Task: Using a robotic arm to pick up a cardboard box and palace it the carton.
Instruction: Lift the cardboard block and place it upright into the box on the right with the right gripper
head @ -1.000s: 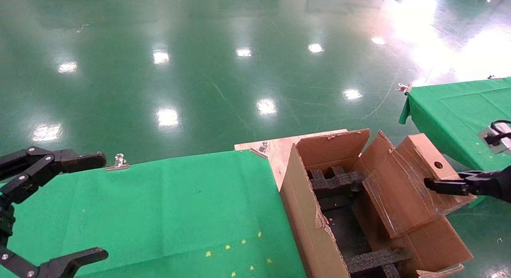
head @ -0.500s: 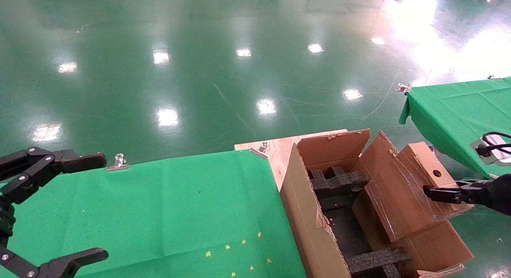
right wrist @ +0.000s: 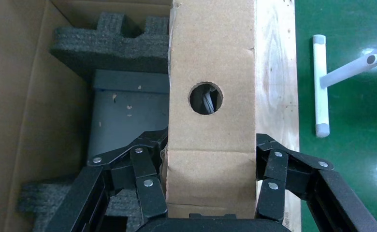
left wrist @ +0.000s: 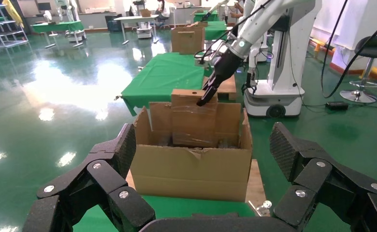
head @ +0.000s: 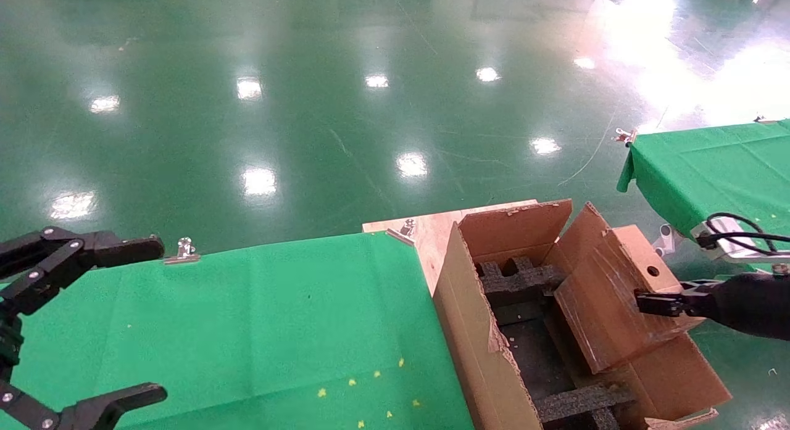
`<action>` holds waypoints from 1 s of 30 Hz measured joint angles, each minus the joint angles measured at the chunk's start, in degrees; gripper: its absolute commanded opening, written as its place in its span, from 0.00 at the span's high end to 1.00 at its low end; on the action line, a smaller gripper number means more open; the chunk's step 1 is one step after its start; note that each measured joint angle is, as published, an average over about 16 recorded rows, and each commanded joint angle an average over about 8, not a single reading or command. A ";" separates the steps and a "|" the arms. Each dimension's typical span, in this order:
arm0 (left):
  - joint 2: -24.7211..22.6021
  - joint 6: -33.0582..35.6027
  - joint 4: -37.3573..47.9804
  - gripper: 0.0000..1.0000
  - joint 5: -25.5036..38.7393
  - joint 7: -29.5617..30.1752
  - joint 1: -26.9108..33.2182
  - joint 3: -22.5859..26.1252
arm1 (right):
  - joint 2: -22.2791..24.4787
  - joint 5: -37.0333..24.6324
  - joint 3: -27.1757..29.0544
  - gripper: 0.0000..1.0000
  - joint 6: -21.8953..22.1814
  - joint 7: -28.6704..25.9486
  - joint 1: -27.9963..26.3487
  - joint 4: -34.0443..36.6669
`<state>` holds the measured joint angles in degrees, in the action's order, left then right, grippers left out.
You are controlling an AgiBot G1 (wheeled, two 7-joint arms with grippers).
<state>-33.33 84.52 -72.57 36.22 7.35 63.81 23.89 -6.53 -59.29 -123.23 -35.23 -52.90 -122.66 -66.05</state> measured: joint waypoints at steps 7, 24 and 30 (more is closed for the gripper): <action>0.00 0.00 0.00 0.00 0.00 0.00 0.00 0.01 | -2.33 1.09 -1.61 1.00 5.01 -0.42 3.46 -0.62; 0.01 -0.01 0.00 0.00 -0.02 -0.01 0.01 0.02 | -7.95 6.13 -3.31 1.00 13.50 1.39 12.72 0.66; 0.01 -0.01 0.00 0.00 -0.02 -0.01 0.01 0.03 | -10.29 8.33 -3.03 1.00 15.23 2.40 16.11 2.25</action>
<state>-33.32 84.51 -72.57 36.20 7.33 63.82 23.92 -16.82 -50.96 -126.26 -20.00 -50.50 -106.55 -63.80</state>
